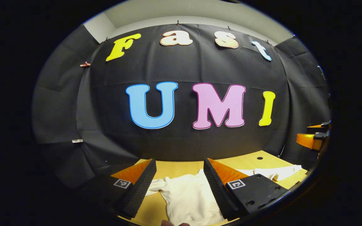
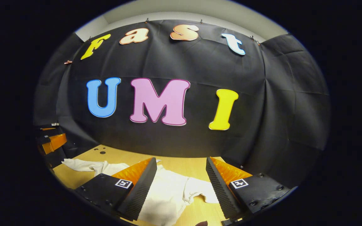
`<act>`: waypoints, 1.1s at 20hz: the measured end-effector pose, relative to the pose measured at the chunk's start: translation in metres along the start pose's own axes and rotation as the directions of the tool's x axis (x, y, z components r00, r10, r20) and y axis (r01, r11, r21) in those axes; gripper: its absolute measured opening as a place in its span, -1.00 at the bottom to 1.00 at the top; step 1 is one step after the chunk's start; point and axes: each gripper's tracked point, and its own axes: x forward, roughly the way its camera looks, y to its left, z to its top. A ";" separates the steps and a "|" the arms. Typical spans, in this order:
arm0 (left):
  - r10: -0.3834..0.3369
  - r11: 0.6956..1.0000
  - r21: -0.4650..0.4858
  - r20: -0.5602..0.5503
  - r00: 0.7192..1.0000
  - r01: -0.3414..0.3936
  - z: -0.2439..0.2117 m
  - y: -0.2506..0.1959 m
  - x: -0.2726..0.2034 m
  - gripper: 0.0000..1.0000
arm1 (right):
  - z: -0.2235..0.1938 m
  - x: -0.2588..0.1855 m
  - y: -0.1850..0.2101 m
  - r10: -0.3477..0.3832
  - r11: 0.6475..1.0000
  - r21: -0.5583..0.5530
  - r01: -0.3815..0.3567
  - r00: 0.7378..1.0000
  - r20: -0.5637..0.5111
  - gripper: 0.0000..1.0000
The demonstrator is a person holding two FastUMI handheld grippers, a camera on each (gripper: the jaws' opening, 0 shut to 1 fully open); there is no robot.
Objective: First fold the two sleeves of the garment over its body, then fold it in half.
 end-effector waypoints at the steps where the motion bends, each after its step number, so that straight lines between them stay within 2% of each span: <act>1: -0.001 1.000 0.000 -0.006 1.000 0.001 -0.001 -0.003 0.000 0.90 | -0.007 0.003 -0.013 -0.015 1.000 0.003 0.016 1.000 -0.021 0.94; 5: -0.005 1.000 0.005 -0.027 1.000 0.005 -0.008 -0.019 0.002 0.90 | -0.060 0.018 -0.100 -0.138 0.990 -0.006 0.138 0.980 -0.143 0.94; 8: -0.002 1.000 0.017 -0.052 0.999 0.002 -0.017 -0.033 0.005 0.90 | -0.102 0.029 -0.173 -0.231 0.972 -0.016 0.234 0.945 -0.230 0.94; 11: 0.010 1.000 0.001 -0.095 0.995 -0.010 -0.030 -0.051 0.008 0.90 | -0.155 0.039 -0.231 -0.288 0.955 -0.026 0.296 0.899 -0.329 0.94; 16: 0.046 0.999 0.018 -0.151 0.987 -0.044 -0.043 -0.077 0.004 0.91 | -0.240 0.059 -0.290 -0.301 0.944 -0.024 0.329 0.829 -0.471 0.94; 18: 0.063 0.998 0.020 -0.170 0.983 -0.061 -0.048 -0.084 0.002 0.91 | -0.276 0.068 -0.305 -0.286 0.944 -0.016 0.328 0.798 -0.531 0.94; 22: 0.120 0.992 -0.008 -0.219 0.968 -0.124 -0.059 -0.088 -0.003 0.88 | -0.323 0.087 -0.320 -0.256 0.947 0.001 0.321 0.756 -0.603 0.94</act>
